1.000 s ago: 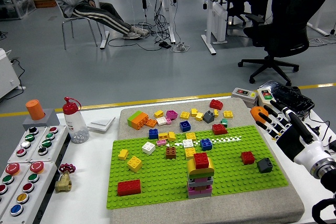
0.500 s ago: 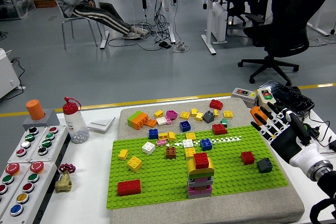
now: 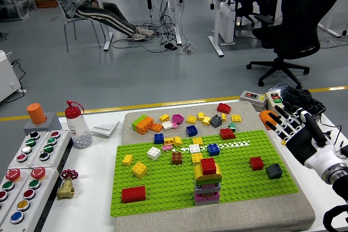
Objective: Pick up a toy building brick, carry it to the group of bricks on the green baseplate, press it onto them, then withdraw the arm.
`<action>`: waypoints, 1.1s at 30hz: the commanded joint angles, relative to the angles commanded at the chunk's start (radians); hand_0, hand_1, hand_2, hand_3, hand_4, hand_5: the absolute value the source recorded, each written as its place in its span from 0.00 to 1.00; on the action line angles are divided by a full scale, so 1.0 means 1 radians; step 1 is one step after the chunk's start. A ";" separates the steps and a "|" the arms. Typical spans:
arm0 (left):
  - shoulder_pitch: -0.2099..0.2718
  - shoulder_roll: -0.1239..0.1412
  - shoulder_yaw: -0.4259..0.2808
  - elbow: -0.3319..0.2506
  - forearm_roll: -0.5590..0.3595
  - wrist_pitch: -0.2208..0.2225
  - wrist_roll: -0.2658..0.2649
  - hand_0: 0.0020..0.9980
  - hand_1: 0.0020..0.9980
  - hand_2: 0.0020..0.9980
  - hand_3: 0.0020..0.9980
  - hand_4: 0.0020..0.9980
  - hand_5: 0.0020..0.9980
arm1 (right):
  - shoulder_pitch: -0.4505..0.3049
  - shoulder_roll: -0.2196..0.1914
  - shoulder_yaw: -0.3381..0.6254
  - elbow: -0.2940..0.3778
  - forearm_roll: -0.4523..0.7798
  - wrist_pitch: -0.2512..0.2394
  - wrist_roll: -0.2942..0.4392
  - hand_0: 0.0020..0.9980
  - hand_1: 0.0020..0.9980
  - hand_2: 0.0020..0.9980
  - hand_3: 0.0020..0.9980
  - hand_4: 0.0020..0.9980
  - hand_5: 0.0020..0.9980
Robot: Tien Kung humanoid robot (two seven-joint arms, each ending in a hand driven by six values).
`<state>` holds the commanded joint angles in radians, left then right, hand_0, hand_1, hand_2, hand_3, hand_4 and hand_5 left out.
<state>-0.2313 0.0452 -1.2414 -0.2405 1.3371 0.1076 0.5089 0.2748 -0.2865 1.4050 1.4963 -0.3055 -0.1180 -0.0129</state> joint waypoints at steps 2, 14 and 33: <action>0.000 0.001 0.000 0.000 0.001 -0.001 0.000 0.63 0.60 0.61 0.42 0.28 0.93 | -0.002 0.003 0.003 -0.011 -0.046 0.012 0.015 0.85 0.80 0.79 0.73 0.49 0.42; -0.003 0.001 0.001 0.000 0.001 -0.002 0.001 0.63 0.60 0.61 0.42 0.28 0.93 | -0.004 0.016 -0.001 -0.057 -0.142 0.048 0.072 0.88 0.82 0.81 0.76 0.49 0.43; 0.004 -0.001 -0.008 -0.004 0.025 -0.010 0.008 0.63 0.60 0.61 0.43 0.28 0.93 | -0.009 0.032 -0.004 -0.104 -0.139 0.056 0.096 0.87 0.80 0.81 0.76 0.51 0.47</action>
<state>-0.2272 0.0444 -1.2499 -0.2445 1.3624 0.0977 0.5174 0.2654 -0.2544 1.4010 1.3919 -0.4443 -0.0621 0.0828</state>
